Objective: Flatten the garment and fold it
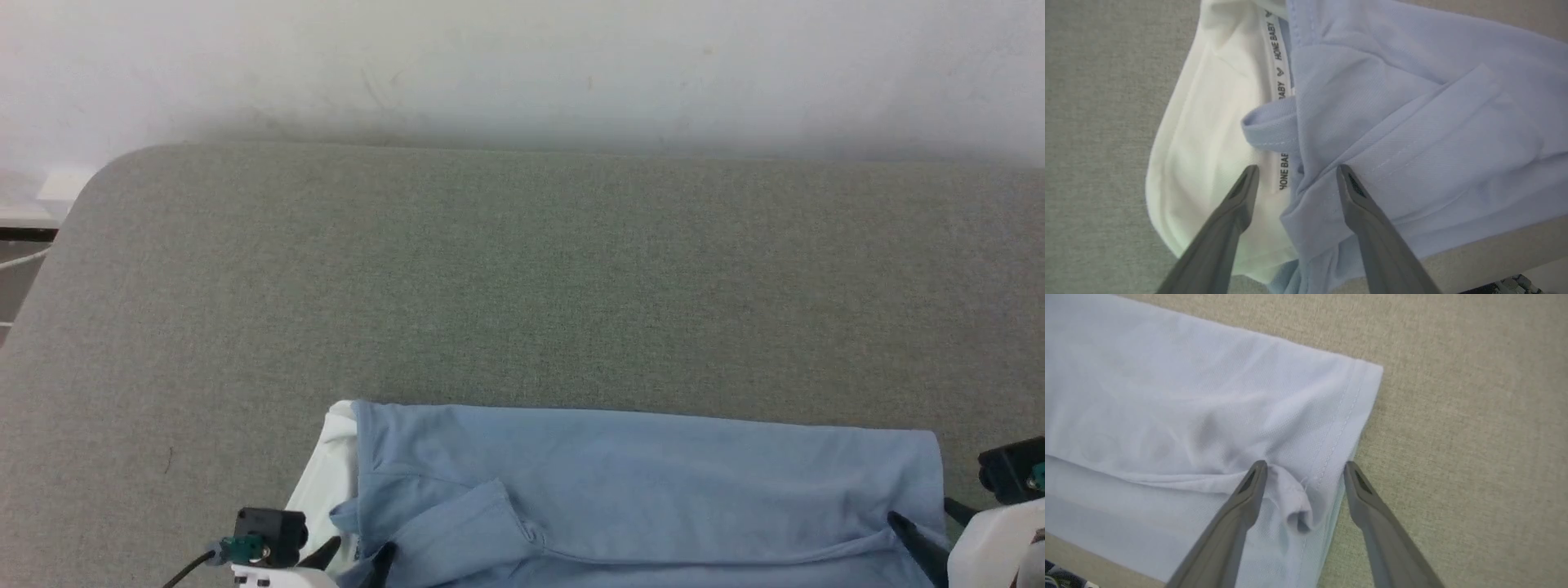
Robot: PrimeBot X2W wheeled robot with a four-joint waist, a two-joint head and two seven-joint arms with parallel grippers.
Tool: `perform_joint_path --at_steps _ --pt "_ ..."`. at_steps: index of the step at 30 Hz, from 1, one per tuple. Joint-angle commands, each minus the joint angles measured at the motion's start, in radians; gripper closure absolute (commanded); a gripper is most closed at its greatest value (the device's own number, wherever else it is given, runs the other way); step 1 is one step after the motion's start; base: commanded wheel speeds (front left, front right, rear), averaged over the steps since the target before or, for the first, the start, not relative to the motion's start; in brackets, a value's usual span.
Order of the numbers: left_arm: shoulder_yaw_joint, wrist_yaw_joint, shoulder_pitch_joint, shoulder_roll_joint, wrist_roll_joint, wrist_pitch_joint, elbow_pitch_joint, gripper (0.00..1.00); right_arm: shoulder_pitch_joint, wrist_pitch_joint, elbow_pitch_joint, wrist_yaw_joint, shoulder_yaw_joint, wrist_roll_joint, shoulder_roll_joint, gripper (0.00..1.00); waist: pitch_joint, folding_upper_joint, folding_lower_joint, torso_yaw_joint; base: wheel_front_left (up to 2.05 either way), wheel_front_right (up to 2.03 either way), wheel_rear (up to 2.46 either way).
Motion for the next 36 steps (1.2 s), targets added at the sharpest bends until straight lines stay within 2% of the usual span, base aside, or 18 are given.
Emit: perform_joint_path --at_steps 1,9,15,19,21,25,28,33,36 --pt "0.01 -0.01 -0.016 -0.012 -0.003 -0.022 -0.001 0.0 -0.015 -0.01 -0.015 -0.001 -0.014 0.02 0.014 0.0 -0.016 0.0 0.0 0.0 0.0 0.0 0.0" --pt "0.077 -0.01 -0.018 -0.072 -0.006 -0.217 -0.037 0.0 0.003 -0.013 -0.132 -0.001 -0.118 0.056 0.078 0.0 -0.066 0.0 0.0 0.008 0.0 0.0 0.0" --pt "0.155 -0.01 -0.01 -0.142 -0.003 -0.438 -0.023 0.0 0.039 -0.013 -0.176 -0.001 -0.221 0.022 0.187 0.0 -0.079 0.0 0.0 0.017 0.0 0.0 0.0" --pt "0.243 -0.02 -0.007 -0.208 0.063 -0.487 -0.011 0.0 0.059 -0.029 -0.162 -0.001 -0.286 -0.033 0.267 0.0 -0.077 0.0 0.0 0.022 0.0 0.0 0.0" --pt "0.308 -0.044 -0.002 -0.26 0.139 -0.488 -0.045 0.0 0.068 -0.037 -0.146 -0.001 -0.32 -0.051 0.311 0.0 -0.075 0.0 0.0 0.028 0.0 0.0 0.0" --pt "0.393 -0.123 0.029 -0.341 0.312 -0.489 -0.088 0.0 0.079 -0.045 -0.112 -0.001 -0.39 -0.095 0.389 0.0 -0.07 0.0 0.0 0.037 0.0 0.0 0.0" --pt "0.457 -0.173 0.046 -0.406 0.4 -0.489 -0.108 0.0 0.083 -0.041 -0.082 -0.001 -0.442 -0.124 0.437 0.0 -0.064 0.0 0.0 0.042 0.0 0.0 0.0" --pt "0.514 -0.247 0.06 -0.451 0.532 -0.489 -0.111 0.0 0.081 -0.029 -0.026 -0.001 -0.488 -0.15 0.474 0.0 -0.053 0.0 0.0 0.047 0.0 0.0 0.0" --pt "0.515 -0.27 0.068 -0.459 0.587 -0.489 -0.094 0.0 0.076 -0.017 0.007 -0.001 -0.496 -0.165 0.482 0.0 -0.045 0.0 0.0 0.048 0.0 0.0 0.0"
